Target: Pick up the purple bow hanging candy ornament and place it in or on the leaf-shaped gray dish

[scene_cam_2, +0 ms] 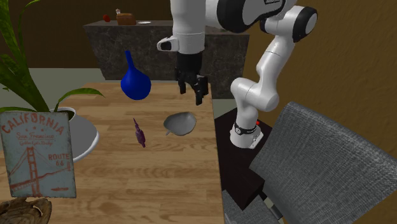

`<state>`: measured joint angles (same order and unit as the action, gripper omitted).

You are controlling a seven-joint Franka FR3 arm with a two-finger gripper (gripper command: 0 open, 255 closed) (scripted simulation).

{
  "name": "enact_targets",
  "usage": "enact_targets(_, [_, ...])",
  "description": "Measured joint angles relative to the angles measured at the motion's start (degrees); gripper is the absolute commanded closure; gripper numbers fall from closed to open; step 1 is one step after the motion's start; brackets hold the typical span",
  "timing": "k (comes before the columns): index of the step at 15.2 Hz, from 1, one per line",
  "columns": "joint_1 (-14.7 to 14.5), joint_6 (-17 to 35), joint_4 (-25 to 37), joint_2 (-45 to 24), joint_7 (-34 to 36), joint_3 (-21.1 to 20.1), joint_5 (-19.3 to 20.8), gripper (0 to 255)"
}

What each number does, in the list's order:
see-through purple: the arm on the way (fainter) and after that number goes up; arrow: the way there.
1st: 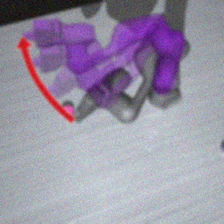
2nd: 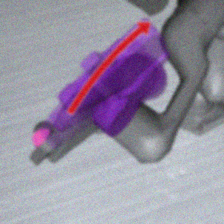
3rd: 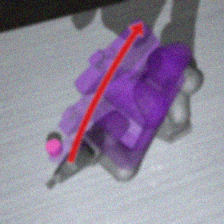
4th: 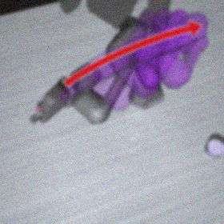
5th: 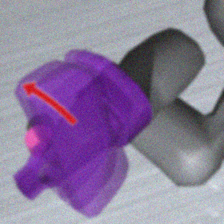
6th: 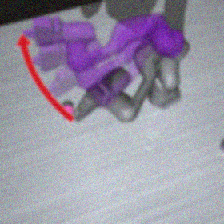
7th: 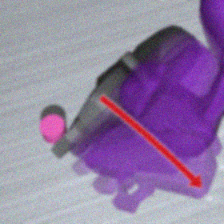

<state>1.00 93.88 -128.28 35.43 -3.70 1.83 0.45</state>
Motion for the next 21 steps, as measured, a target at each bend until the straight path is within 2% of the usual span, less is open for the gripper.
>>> enact_targets(9, [2.81,10.24,5.98,-16.18,-1.52,1.84,6.51,0])
enact_targets(18, [5.01,15.41,17.40,-32.38,-1.56,3.37,11.95,0])
enact_targets(21, [5.49,17.74,16.61,-33.77,-1.83,3.87,12.42,0])
